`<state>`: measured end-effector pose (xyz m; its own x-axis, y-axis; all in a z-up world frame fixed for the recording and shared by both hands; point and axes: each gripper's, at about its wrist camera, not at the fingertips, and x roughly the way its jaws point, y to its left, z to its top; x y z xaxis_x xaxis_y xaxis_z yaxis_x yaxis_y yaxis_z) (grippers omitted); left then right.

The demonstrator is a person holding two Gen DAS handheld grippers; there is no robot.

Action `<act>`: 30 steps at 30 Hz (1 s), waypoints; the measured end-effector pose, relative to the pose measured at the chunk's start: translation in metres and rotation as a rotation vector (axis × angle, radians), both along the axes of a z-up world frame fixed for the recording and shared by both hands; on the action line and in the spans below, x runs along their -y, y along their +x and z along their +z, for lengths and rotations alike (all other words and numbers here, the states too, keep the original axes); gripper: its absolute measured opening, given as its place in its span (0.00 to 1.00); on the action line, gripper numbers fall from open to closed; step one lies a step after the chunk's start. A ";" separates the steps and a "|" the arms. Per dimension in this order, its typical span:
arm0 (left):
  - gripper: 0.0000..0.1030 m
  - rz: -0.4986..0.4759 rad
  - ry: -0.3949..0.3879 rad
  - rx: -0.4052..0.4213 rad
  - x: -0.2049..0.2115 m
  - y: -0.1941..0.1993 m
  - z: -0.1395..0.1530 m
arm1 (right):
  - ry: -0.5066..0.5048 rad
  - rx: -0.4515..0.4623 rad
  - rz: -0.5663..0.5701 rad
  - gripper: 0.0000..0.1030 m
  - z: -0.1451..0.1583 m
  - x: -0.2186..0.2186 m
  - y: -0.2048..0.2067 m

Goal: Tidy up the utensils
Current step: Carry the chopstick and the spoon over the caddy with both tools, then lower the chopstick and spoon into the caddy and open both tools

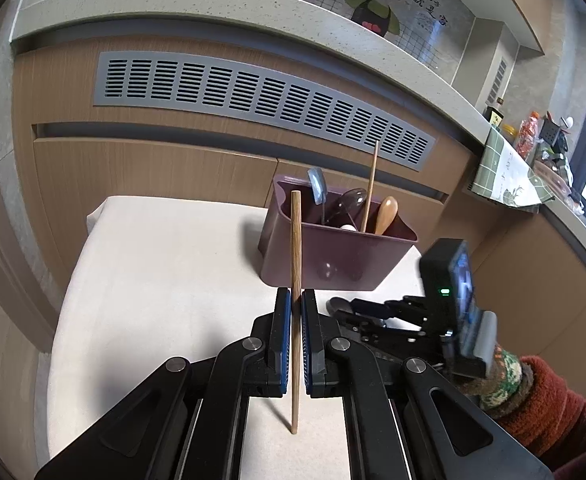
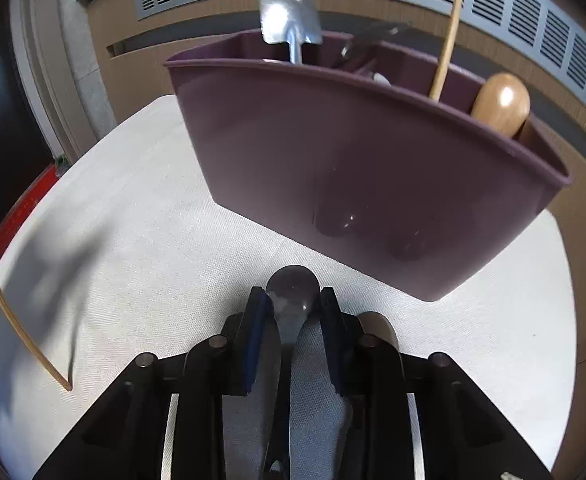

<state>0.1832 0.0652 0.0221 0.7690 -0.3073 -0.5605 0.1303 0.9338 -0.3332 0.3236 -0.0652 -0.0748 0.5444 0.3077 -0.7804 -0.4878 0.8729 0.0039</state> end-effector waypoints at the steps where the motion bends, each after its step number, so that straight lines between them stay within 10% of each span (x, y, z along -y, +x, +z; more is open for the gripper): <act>1: 0.05 -0.002 0.002 0.004 0.001 -0.001 0.001 | 0.022 0.008 -0.004 0.24 0.006 0.005 -0.006; 9: 0.05 -0.029 0.008 0.095 0.017 -0.004 0.038 | 0.177 0.181 -0.081 0.24 0.075 0.058 -0.059; 19: 0.05 -0.024 0.020 0.415 0.030 0.055 0.176 | 0.246 0.631 -0.112 0.24 0.258 0.071 -0.061; 30: 0.05 -0.016 0.061 0.324 0.035 0.123 0.128 | 0.229 0.531 -0.144 0.24 0.223 0.067 -0.004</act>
